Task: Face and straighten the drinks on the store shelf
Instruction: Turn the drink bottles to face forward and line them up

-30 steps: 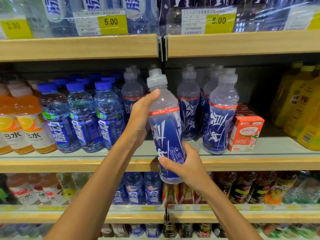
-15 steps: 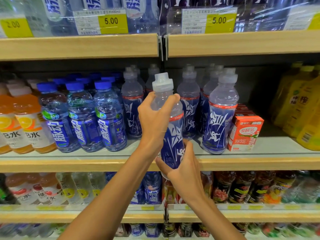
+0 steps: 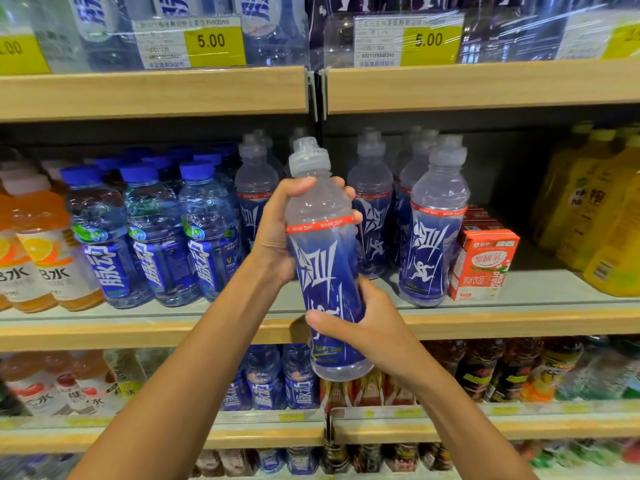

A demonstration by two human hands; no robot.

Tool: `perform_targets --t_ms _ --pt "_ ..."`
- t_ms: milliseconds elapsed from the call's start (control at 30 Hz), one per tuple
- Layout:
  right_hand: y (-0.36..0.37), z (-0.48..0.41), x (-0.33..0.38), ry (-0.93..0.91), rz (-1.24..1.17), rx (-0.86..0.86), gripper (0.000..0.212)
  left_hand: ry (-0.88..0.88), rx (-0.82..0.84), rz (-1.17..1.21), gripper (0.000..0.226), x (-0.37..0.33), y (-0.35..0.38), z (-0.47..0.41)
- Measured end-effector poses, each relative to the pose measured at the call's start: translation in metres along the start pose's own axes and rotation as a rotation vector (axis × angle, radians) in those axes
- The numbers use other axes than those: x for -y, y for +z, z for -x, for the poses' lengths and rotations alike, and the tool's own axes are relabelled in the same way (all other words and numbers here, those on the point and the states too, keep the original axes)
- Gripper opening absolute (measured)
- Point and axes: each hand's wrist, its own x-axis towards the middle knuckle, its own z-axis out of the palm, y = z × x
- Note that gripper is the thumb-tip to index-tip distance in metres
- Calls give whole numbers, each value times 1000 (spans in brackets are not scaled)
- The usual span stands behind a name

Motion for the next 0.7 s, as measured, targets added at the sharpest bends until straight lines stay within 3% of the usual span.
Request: perform_targets --t_ms 167,333,433,567,700 --pt "6 -2 -11 -67 84 -162 44 -14 -75 -178 67 3 -11 1" --pt "-10 -16 -22 -159 135 -330 45 53 -308 -452 35 12 -38 16" --pt "-20 -26 -26 -175 190 -424 41 111 -378 -811 26 29 -60 41" --pt "-26 -34 -39 -194 292 -539 41 222 -329 -1365 25 49 -84 73" --pt "-24 -42 -52 -193 312 -612 39 271 -115 -1834 41 56 -99 82"
